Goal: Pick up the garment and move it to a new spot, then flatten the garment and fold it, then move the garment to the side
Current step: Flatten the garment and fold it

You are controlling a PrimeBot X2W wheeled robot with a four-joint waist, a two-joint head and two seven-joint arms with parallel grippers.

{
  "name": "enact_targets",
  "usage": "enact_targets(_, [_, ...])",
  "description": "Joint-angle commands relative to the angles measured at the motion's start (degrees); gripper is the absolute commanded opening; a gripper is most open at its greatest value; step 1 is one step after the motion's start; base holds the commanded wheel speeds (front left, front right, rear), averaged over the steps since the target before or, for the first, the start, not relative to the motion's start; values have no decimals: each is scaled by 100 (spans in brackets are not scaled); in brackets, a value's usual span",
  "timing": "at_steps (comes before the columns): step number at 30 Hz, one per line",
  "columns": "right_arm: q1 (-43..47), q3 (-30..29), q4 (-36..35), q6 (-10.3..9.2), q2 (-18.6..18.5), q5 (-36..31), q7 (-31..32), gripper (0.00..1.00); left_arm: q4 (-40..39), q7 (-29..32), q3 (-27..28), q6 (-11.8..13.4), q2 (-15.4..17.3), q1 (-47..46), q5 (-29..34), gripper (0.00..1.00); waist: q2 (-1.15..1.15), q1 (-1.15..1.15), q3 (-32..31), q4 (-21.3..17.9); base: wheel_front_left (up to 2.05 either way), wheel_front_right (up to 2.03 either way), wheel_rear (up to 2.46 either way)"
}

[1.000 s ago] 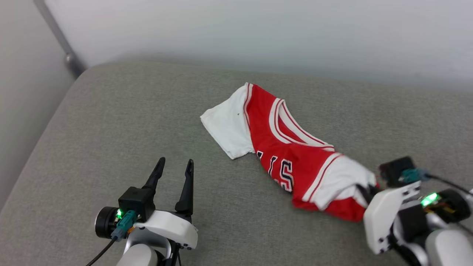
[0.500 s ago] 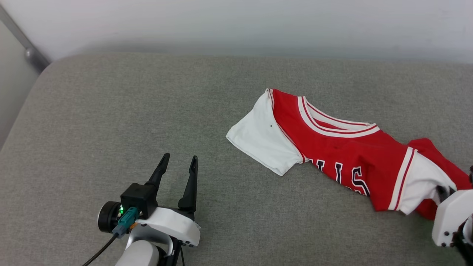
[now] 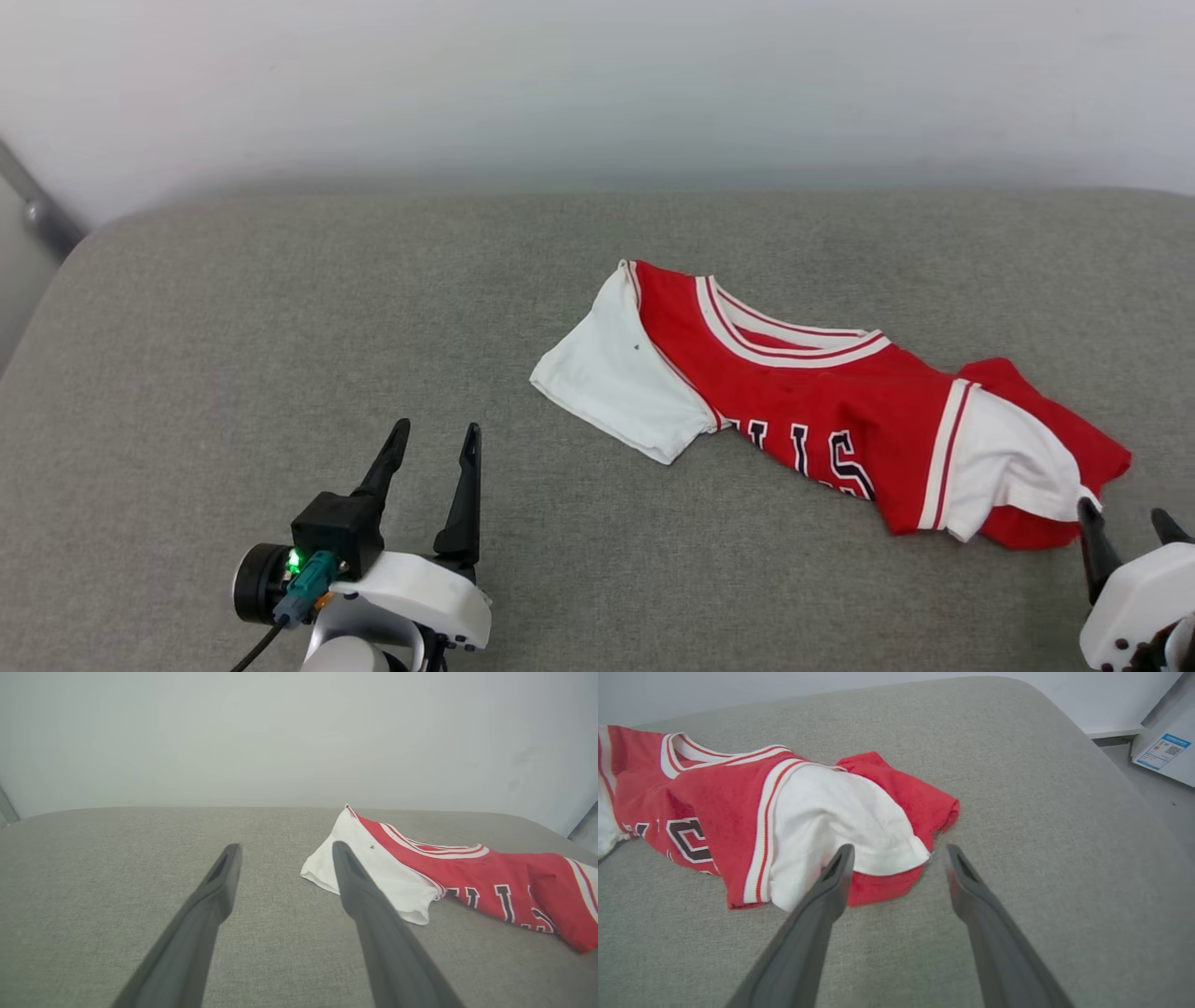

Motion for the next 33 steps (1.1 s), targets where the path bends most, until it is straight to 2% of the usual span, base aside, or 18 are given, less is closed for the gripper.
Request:
enact_targets(1, [54,-69,-97,-4,-50,60,314,100,-35,15,-13,23,23,59,-12,100,0,0,-72,-82,0,0,0])
enact_targets(8, [-346,-220,-163,-4,-472,471,1892,100,-230,73,-98,43,42,-148,75,100,0,0,250,-91,0,0,0])
enact_targets(11, [-616,-220,-104,-4,-650,658,2374,100,-303,92,-138,12,44,-272,105,100,0,0,499,-29,0,0,0])
enact_targets(15, [-947,-148,56,-4,-764,755,2728,100,-352,73,-165,-23,39,-462,139,100,0,0,814,66,0,0,0])
enact_targets(23, [-1110,79,656,-2,-635,861,2981,100,-246,29,-199,-89,-37,-626,119,100,0,0,1044,187,0,0,0])
enact_targets(24, [-1067,181,850,-2,-532,944,2990,33,-202,28,-203,-106,-56,-624,111,100,0,0,1024,201,0,0,0])
enact_targets(25, [-1045,230,911,-1,-549,958,2981,0,-179,22,-202,-111,-63,-623,104,100,0,0,1012,207,0,0,0])
enact_targets(30, [-1100,318,781,-2,-704,983,2674,0,-79,15,-193,-114,-65,-586,81,100,0,0,877,191,0,0,0])
enact_targets(33, [-1188,468,422,-3,-812,921,2353,0,-40,10,-207,-123,-55,-539,81,100,0,0,716,151,0,0,0])
